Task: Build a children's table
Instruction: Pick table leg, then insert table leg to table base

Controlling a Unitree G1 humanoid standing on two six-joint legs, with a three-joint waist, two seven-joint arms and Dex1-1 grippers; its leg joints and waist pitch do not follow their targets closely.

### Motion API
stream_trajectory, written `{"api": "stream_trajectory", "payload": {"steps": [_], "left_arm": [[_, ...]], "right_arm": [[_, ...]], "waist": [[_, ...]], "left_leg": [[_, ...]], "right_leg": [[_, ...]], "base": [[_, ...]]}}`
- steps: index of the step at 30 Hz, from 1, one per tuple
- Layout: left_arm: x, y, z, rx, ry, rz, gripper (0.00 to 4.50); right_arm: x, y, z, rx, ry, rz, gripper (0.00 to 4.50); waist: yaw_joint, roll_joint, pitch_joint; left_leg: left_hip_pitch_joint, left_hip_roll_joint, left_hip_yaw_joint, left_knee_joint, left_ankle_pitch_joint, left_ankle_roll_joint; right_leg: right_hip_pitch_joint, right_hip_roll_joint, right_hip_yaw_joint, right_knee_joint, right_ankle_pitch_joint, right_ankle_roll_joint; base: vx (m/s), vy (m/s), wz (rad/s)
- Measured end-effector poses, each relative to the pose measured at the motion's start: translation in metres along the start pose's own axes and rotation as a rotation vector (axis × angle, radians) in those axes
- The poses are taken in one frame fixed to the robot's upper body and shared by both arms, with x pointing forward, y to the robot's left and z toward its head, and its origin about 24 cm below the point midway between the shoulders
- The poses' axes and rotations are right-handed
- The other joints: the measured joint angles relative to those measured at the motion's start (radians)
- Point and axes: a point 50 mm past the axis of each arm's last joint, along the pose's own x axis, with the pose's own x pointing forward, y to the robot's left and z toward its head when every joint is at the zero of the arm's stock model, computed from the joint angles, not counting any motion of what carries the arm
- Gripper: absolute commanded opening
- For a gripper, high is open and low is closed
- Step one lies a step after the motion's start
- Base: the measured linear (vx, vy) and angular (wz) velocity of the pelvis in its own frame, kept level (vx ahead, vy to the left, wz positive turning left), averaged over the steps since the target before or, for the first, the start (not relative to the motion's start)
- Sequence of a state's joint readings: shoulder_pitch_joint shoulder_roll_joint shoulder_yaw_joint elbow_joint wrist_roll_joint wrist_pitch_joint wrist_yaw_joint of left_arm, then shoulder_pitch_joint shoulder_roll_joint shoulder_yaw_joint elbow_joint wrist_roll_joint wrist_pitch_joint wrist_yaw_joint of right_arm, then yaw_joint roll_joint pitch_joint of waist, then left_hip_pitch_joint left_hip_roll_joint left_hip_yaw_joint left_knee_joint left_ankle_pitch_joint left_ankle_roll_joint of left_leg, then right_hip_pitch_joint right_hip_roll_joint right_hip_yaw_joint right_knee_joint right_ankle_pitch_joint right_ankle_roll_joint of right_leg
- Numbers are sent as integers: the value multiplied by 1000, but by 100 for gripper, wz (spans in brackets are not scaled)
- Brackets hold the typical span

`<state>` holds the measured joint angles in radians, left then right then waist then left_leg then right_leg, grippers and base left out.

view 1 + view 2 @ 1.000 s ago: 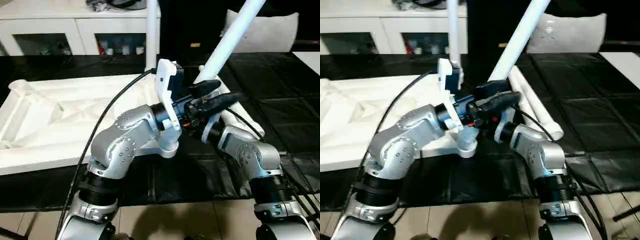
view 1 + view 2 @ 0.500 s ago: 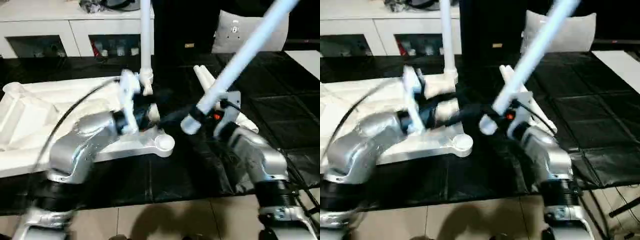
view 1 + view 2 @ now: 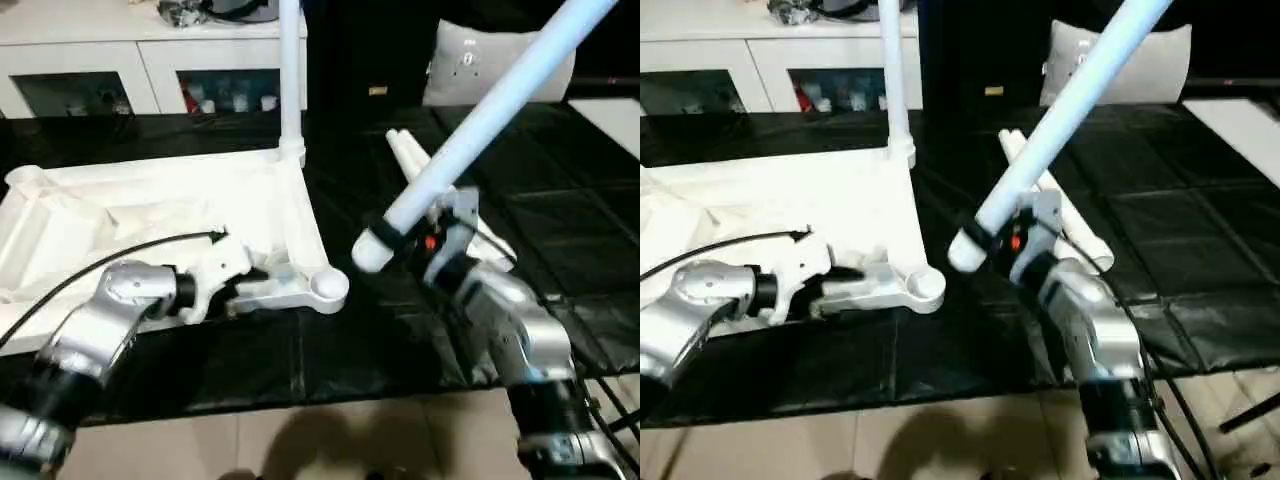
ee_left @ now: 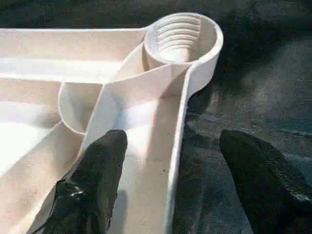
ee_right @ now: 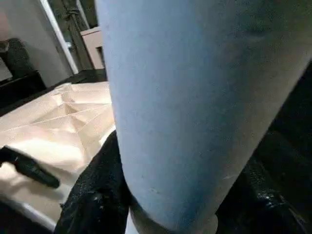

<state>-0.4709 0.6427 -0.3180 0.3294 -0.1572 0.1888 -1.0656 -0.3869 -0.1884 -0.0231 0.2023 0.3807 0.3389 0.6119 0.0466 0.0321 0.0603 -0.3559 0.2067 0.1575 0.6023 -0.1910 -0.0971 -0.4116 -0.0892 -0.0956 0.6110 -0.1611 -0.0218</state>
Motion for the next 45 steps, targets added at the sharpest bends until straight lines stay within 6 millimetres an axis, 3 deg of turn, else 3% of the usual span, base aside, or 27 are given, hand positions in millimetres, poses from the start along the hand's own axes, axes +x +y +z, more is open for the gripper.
{"api": "stream_trajectory", "payload": {"steps": [2,4,10,12,14,17,37,45], "left_arm": [[0,4,-2,7,3,-15,314],[-1,8,-14,-6,40,-33,280],[0,9,-25,-9,72,-67,249],[0,12,-26,-1,78,-75,213],[0,12,-27,3,80,-82,209],[1,13,-29,11,86,-99,202],[6,12,-31,19,61,-128,7],[21,-1,-27,57,24,-126,0]], "right_arm": [[-2,0,1,-5,5,7,188],[-5,3,0,-11,14,21,188],[-9,3,-4,-17,40,24,188],[-9,4,-2,-27,33,28,188],[-10,5,-2,-30,32,28,188],[-13,4,-6,-20,46,16,188],[-14,4,-9,-30,71,25,188],[-12,-1,6,-88,74,42,188]], "waist": [[-1,5,-1],[-5,13,-2],[-13,15,-2],[-13,19,-2],[-13,22,-3],[-12,23,-3],[-10,26,-4],[-7,36,-10]], "left_leg": [[4,0,0,-1,0,0],[6,0,0,-1,0,0],[5,0,-1,-2,0,0],[5,0,-1,-2,0,0],[5,0,-1,-2,0,0],[5,0,-1,-2,0,0],[5,0,-1,-2,0,0],[5,-3,2,-4,-1,2]], "right_leg": [[3,1,0,0,-1,1],[6,1,0,-1,-1,2],[6,1,0,-1,-2,3],[6,0,0,-2,-2,3],[6,0,0,-2,-2,3],[6,0,-1,-2,-2,3],[8,0,-1,-2,-2,3],[8,-3,2,-3,-4,6]], "base": [[0,0,0],[0,0,0],[0,0,0],[0,0,0],[0,0,0],[0,0,0],[0,0,0],[0,0,0]]}}
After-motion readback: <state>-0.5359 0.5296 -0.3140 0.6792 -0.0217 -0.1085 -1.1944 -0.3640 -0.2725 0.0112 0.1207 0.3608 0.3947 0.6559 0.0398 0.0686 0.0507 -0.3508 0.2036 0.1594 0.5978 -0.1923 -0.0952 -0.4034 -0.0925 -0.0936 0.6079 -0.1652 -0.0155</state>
